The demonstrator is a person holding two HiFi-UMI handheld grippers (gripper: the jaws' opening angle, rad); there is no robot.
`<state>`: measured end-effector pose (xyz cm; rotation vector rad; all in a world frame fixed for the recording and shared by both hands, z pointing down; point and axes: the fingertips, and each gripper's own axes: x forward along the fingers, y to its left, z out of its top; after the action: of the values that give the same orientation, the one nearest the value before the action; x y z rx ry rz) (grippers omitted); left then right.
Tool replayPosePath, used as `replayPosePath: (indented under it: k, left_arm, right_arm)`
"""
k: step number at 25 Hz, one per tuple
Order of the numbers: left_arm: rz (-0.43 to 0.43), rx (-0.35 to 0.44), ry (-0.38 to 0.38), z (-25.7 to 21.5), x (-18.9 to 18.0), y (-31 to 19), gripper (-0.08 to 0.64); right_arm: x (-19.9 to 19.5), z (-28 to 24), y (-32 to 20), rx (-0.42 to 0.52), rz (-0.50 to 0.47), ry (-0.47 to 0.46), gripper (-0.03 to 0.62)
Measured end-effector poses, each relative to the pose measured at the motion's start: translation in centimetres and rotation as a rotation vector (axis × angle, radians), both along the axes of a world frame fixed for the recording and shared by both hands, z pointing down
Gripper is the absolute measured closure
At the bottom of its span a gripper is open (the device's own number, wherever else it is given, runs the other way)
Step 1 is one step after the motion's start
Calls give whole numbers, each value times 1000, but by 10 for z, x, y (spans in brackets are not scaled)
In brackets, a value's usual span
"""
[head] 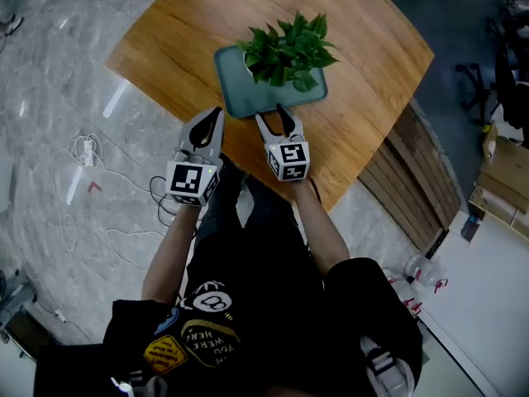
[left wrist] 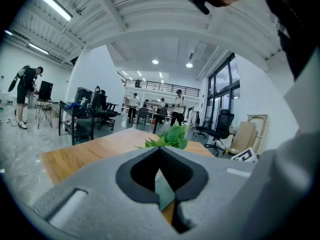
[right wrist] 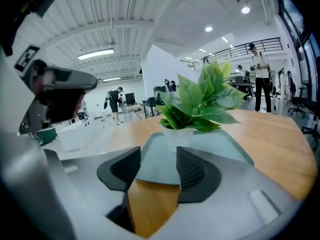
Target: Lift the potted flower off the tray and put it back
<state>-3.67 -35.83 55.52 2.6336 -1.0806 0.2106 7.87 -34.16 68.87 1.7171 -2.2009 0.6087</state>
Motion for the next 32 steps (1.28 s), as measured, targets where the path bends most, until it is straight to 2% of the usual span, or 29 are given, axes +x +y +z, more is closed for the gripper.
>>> replayPosePath:
  k: [2, 6, 11, 14, 19, 24, 27, 32]
  left_arm:
    - [2, 15, -4, -13, 1, 16, 560]
    - [-49, 65, -21, -50, 7, 56, 560]
    - [-110, 140, -45, -106, 31, 125, 560]
    - [-149, 159, -25, -131, 45, 169, 560]
    - [-120, 174, -29, -153, 51, 229, 558]
    - [-118, 169, 14, -171, 46, 253, 560]
    - [-106, 196, 23, -186, 43, 267, 559]
    - [-96, 209, 38, -199, 40, 278, 559]
  right_arm:
    - [0, -30, 34, 24, -10, -35, 398]
    - [22, -112, 82, 133, 16, -108, 510]
    - [52, -194, 135, 227, -15, -119, 581]
    - [67, -224, 169, 248, -29, -119, 592]
    - [66, -260, 221, 279, -42, -135, 592]
    - [46, -286, 247, 313, -65, -128, 592]
    - [32, -299, 258, 335, -86, -122, 592]
    - [29, -306, 266, 336, -68, -98, 594]
